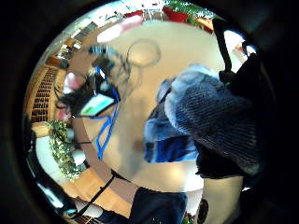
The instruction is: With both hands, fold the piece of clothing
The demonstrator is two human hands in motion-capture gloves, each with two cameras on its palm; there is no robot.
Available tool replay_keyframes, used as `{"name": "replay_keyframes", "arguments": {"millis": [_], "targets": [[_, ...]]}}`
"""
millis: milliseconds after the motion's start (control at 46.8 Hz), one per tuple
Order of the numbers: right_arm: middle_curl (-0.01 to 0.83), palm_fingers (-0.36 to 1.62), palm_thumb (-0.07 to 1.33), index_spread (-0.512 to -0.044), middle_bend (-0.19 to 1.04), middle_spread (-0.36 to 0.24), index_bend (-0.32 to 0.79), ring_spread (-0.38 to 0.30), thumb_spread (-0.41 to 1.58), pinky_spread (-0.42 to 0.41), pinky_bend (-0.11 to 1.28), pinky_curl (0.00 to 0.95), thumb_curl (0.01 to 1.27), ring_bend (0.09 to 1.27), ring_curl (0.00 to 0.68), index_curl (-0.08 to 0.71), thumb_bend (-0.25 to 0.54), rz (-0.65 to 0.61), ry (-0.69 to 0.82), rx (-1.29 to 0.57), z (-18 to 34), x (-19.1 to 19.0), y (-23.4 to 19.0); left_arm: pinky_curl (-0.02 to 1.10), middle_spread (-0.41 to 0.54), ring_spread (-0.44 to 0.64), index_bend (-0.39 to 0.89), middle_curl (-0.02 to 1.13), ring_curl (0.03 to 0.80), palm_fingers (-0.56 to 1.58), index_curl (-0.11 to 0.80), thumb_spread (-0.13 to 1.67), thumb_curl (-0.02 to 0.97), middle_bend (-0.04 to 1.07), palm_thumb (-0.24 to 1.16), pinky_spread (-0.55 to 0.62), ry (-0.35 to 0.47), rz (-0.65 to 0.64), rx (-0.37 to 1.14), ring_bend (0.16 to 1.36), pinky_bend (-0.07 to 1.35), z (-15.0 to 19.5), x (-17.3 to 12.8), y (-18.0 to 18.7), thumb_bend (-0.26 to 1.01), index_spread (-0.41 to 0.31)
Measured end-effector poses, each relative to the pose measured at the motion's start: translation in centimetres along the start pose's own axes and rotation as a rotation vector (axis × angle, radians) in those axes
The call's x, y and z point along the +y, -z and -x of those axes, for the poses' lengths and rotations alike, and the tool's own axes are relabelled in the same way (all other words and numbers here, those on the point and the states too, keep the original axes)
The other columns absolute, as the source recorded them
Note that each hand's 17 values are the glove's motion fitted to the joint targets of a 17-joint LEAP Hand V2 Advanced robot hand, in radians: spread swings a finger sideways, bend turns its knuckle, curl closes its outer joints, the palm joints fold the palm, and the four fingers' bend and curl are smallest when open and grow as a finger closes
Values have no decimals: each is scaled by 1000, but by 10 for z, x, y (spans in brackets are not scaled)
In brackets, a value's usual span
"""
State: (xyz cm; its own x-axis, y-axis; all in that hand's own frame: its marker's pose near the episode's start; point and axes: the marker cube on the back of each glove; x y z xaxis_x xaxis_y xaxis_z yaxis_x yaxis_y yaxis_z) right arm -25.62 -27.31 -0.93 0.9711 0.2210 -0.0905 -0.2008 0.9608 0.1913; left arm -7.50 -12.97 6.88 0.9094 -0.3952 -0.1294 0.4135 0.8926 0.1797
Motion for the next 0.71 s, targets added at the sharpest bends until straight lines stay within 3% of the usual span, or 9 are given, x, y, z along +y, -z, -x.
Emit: {"name": "replay_keyframes", "arguments": {"millis": [64,150,192,321,449,535,706], "targets": [[480,1272,996,-269,247,-237,143,-266,312,-370,592,396,706,594,461,416,-36,27,-46,81,40,-4,-27,378,-32,21,147,300,326,620,333,1422,298,162,449,-127,14,24,11,498,556,10,6,-4,130,-141],[477,1221,944,-273,227,-237,72,-271,439,-384,639,405,687,638,469,380,-50,287,144,-44,67,22,-47,380,-36,12,144,303,328,632,335,1428,312,153,476,-138,38,18,11,488,552,25,4,-8,136,-142],[474,1149,875,-271,214,-221,19,-268,607,-378,681,412,651,630,460,348,-61,350,207,-92,69,31,-47,381,-37,9,140,304,328,638,333,1429,320,154,488,-142,49,20,10,481,556,30,2,-10,137,-141],[471,1009,667,-283,210,-201,-70,-226,869,-330,763,427,550,618,452,242,-79,255,265,-305,41,29,-17,381,-45,4,135,305,333,644,331,1431,334,151,499,-147,102,38,9,476,549,44,6,4,130,-140],[474,973,571,-298,235,-205,-31,-196,1032,-278,763,423,478,623,447,173,-44,153,274,-564,3,17,10,381,-44,1,134,306,337,646,328,1433,344,149,506,-150,125,3,15,471,546,46,2,18,120,-140],[468,988,572,-298,229,-207,31,-187,1110,-257,743,407,451,606,436,159,-16,100,191,-641,-30,-3,12,383,-43,1,133,305,339,649,325,1431,349,147,506,-151,126,-7,-2,468,548,44,-1,26,112,-140],[463,1052,631,-278,227,-203,74,-181,1214,-233,678,382,426,562,420,162,5,-80,100,-609,-98,13,52,384,-42,0,133,303,343,651,322,1430,359,146,507,-152,97,-39,-62,463,550,32,0,48,95,-140]]}}
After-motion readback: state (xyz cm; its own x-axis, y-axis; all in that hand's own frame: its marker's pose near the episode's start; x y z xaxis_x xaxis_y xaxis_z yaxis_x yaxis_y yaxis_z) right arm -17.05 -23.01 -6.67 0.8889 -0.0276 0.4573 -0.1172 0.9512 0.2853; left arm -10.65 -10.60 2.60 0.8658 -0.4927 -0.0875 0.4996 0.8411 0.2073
